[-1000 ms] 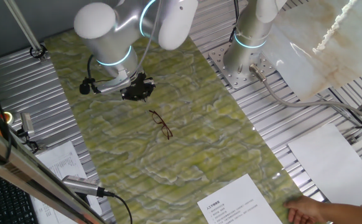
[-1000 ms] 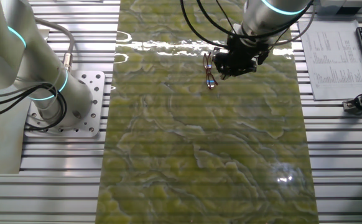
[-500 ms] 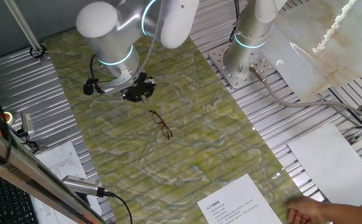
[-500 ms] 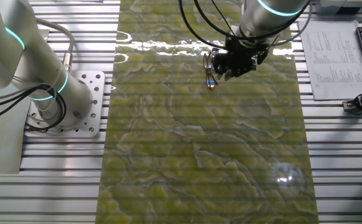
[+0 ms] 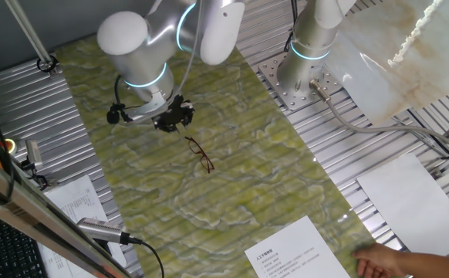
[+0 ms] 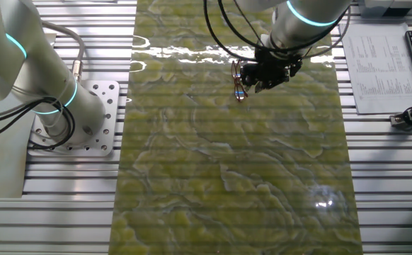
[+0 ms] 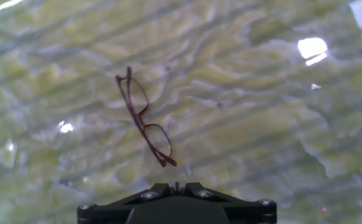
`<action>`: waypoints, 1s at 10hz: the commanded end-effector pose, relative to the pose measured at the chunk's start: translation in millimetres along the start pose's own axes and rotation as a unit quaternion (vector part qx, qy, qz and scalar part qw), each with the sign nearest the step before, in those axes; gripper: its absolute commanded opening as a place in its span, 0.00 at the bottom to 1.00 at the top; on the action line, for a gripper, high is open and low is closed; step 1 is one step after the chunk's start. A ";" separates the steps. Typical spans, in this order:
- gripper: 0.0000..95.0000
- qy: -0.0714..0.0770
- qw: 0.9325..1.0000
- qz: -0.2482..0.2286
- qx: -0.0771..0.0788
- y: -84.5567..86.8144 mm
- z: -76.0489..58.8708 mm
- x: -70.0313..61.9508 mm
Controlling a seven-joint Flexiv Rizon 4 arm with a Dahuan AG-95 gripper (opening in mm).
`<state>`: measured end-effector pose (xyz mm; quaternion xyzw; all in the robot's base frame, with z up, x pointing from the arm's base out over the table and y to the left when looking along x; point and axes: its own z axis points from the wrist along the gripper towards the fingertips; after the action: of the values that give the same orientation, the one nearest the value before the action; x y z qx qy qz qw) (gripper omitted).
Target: Unfold the leg of the glasses (with one hand)
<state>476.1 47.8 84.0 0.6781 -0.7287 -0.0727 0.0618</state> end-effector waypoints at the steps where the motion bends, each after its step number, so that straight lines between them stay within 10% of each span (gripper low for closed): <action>1: 0.20 0.002 1.000 -0.012 0.001 -1.5 6.0 -2.3; 4: 0.20 -0.002 1.000 -0.013 0.005 -0.9 15.1 -5.9; 5: 0.00 -0.002 1.000 -0.013 0.007 -0.8 17.7 -7.1; 10: 0.00 -0.014 1.000 -0.008 0.012 -0.6 21.2 -8.2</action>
<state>473.3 56.1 63.5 0.6832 -0.7253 -0.0731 0.0426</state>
